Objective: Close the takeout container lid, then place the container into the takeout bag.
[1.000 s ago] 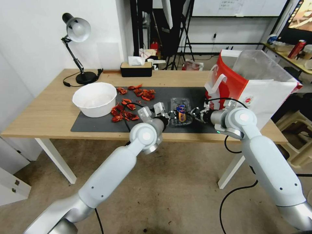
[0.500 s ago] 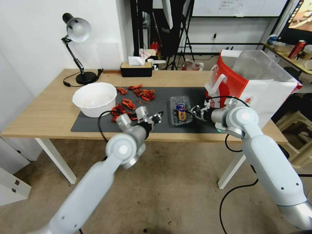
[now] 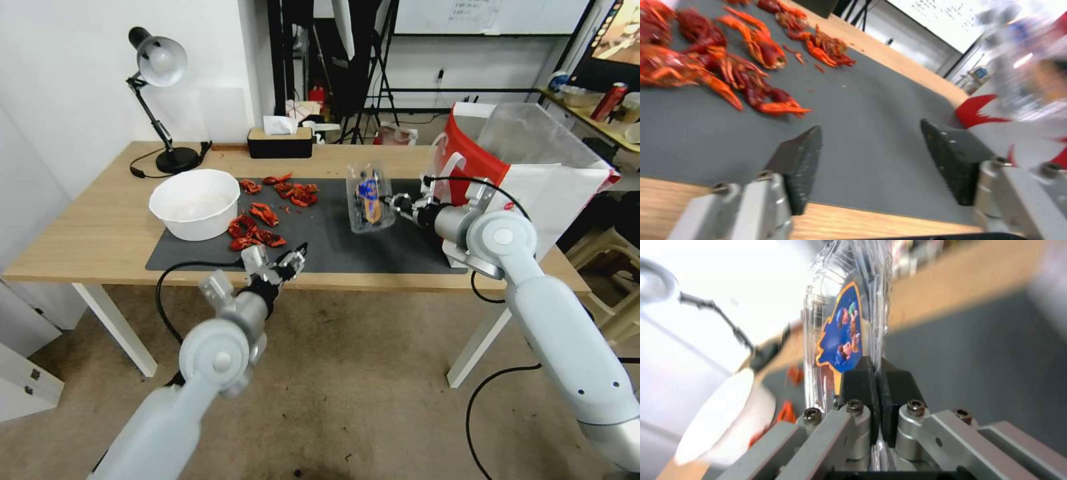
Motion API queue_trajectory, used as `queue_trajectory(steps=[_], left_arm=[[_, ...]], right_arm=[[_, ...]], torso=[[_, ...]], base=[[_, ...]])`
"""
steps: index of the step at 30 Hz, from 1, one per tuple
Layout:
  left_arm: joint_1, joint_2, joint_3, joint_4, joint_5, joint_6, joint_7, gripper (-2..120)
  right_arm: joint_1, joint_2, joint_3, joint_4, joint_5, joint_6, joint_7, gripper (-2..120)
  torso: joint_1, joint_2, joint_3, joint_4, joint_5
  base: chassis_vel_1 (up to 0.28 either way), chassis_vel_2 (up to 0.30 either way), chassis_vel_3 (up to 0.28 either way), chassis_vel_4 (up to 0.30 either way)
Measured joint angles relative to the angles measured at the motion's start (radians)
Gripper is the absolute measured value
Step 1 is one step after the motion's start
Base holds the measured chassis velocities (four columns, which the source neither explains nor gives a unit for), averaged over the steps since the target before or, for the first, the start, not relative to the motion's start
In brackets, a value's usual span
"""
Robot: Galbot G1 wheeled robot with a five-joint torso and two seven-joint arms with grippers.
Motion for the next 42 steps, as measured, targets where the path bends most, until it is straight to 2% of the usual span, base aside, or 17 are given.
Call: queue_trajectory(steps=[1, 3, 5, 6, 7, 9, 10, 12, 14, 19, 21, 22, 23, 25, 27, 31, 42], left_arm=[[0.010, 0.005, 0.001, 0.003, 0.038, -0.014, 0.010, 67], [0.023, 0.009, -0.003, 0.004, 0.070, -0.025, 0.017, 72], [0.098, 0.016, -0.035, 0.013, 0.210, -0.113, 0.064, 83], [0.098, 0.016, -0.035, 0.013, 0.210, -0.113, 0.064, 83], [0.141, 0.010, -0.071, 0.026, 0.314, -0.170, 0.092, 89], [0.152, 0.008, -0.080, 0.029, 0.338, -0.182, 0.100, 91], [0.180, 0.000, -0.109, 0.034, 0.399, -0.207, 0.118, 97], [0.182, 0.000, -0.111, 0.034, 0.402, -0.208, 0.119, 98], [0.217, -0.010, -0.146, 0.033, 0.459, -0.231, 0.138, 100], [0.261, -0.025, -0.189, 0.022, 0.535, -0.261, 0.168, 100], [0.293, -0.035, -0.200, 0.010, 0.554, -0.266, 0.178, 100], [0.293, -0.035, -0.200, 0.010, 0.554, -0.266, 0.178, 100], [0.315, -0.041, -0.207, 0.001, 0.567, -0.267, 0.195, 100], [0.323, -0.044, -0.210, -0.002, 0.570, -0.267, 0.202, 100], [0.356, -0.051, -0.220, -0.023, 0.537, -0.262, 0.214, 100], [0.386, -0.056, -0.231, -0.038, 0.532, -0.261, 0.230, 100], [0.441, -0.074, -0.237, -0.061, 0.554, -0.258, 0.243, 100]], right_arm=[[-0.014, -0.015, 0.012, 0.020, -0.039, 0.023, -0.017, 0], [-0.021, -0.026, 0.019, 0.033, -0.065, 0.039, -0.030, 0], [-0.025, -0.057, 0.027, 0.065, -0.150, 0.094, -0.069, 0], [-0.025, -0.057, 0.027, 0.065, -0.150, 0.094, -0.069, 0], [-0.025, -0.077, 0.028, 0.078, -0.220, 0.144, -0.101, 0], [-0.024, -0.083, 0.028, 0.081, -0.241, 0.163, -0.109, 0], [-0.017, -0.097, 0.028, 0.088, -0.287, 0.202, -0.119, 0], [-0.016, -0.098, 0.028, 0.088, -0.290, 0.205, -0.120, 0], [0.003, -0.117, 0.027, 0.092, -0.359, 0.273, -0.120, 0], [0.034, -0.148, 0.029, 0.077, -0.498, 0.356, -0.097, 0], [0.053, -0.168, 0.036, 0.059, -0.607, 0.406, -0.036, 0], [0.053, -0.168, 0.036, 0.059, -0.607, 0.406, -0.036, 0], [0.057, -0.181, 0.039, 0.043, -0.685, 0.422, 0.018, 0], [0.056, -0.184, 0.041, 0.038, -0.711, 0.424, 0.034, 0], [0.033, -0.196, 0.057, 0.028, -0.786, 0.398, 0.110, 0], [0.008, -0.197, 0.073, 0.026, -0.822, 0.357, 0.168, 0], [-0.047, -0.181, 0.090, 0.054, -0.781, 0.278, 0.259, 0]], torso=[[0.000, 0.000, 0.000, -0.0011, -0.0005], [0.000, 0.000, 0.000, -0.0014, -0.0002], [0.000, 0.000, 0.000, 0.0004, 0.0001], [0.000, 0.000, 0.000, 0.0004, 0.0001], [0.000, 0.000, 0.000, 0.0009, 0.0000], [0.000, 0.000, 0.000, 0.0009, -0.0001], [0.000, 0.000, 0.000, 0.0008, -0.0003], [0.000, 0.000, 0.000, 0.0008, -0.0003], [0.000, 0.000, 0.000, 0.0006, 0.0000], [0.000, 0.000, 0.000, 0.0005, 0.0000], [0.000, 0.000, 0.000, 0.0005, -0.0001], [0.000, 0.000, 0.000, 0.0005, -0.0001], [0.000, 0.000, 0.000, 0.0004, 0.0000], [0.000, 0.000, 0.000, 0.0003, 0.0002], [0.000, 0.000, 0.000, 0.0003, 0.0001], [0.000, 0.000, 0.000, 0.0003, 0.0002], [0.000, 0.000, 0.000, 0.0005, -0.0001]], base=[[0.000, 0.000, 0.000, 0.000], [0.000, 0.000, 0.000, 0.000], [0.000, 0.000, 0.000, 0.000], [0.000, 0.000, 0.000, 0.000], [0.000, 0.000, 0.000, 0.000], [0.000, 0.000, 0.000, 0.000], [0.000, 0.000, 0.000, 0.000], [0.000, 0.000, 0.000, 0.000], [0.000, 0.000, 0.000, 0.000], [0.000, 0.000, 0.000, 0.000], [0.000, 0.000, 0.000, 0.000], [0.000, 0.000, 0.000, 0.000], [0.000, 0.000, 0.000, 0.000], [0.000, 0.000, 0.000, 0.000], [0.000, 0.000, 0.000, 0.000], [0.000, 0.000, 0.000, 0.000], [0.000, 0.000, 0.000, 0.000]])
